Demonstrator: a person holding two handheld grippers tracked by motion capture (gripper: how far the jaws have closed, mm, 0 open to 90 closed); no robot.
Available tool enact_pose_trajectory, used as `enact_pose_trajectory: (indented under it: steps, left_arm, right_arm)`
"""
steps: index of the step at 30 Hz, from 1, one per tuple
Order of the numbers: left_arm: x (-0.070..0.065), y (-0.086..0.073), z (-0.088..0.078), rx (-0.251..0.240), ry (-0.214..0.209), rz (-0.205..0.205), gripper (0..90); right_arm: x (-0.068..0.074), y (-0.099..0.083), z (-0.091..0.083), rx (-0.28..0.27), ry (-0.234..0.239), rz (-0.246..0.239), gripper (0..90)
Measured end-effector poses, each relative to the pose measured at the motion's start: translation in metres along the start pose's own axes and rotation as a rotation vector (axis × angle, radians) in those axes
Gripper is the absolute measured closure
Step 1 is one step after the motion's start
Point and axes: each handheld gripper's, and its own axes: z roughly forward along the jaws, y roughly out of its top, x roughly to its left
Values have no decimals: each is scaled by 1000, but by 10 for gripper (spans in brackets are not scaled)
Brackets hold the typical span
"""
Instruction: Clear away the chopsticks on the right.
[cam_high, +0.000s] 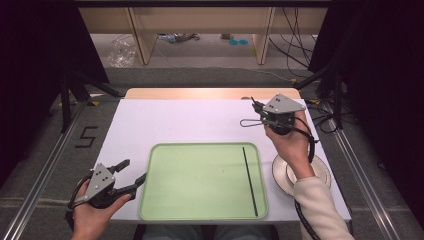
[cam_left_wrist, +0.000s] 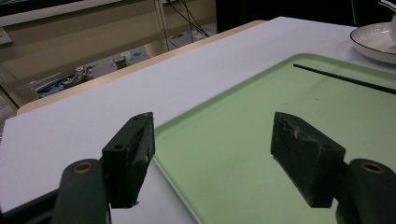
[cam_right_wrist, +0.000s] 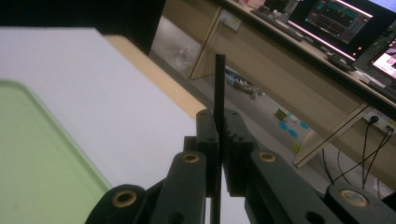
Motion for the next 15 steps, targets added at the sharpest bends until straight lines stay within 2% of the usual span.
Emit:
enact_pose_trajectory:
  steps: [1,2,4,5,7,8,9,11,12,13,15]
  left_arm:
    - [0,0,0,0,0,0,306]
    - [0,0,0,0,0,0,306]
    - [0,0,0,0,0,-1,306]
    - [0,0,0,0,0,-1,306]
    - [0,0,0,-1,1,0,307]
    - [0,0,0,0,0,0,307]
    - [0,0,0,0,0,0,307]
    - [0,0,0,-1,1,0,306]
    - [0,0,0,0,0,-1,307]
    - [0,0,0,0,0,-1,307]
    - [0,0,0,1,0,0,307]
  right_arm:
    - [0,0,0,0,0,0,880]
    - [-2,1,-1,-17,3,25,880]
    - [-4,3,-5,-41,6,110,880]
    - [-4,3,-5,-41,6,110,880]
    - [-5,5,-8,-55,-4,150,880]
    - [-6,6,-9,-46,2,182,880]
    - [-6,6,-9,-46,2,182,880]
    - [-6,8,-9,-39,13,222,880]
    - [-7,9,-11,-28,24,265,880]
    - [-7,9,-11,-28,24,265,880]
    - [-6,11,-12,-1,29,329,880]
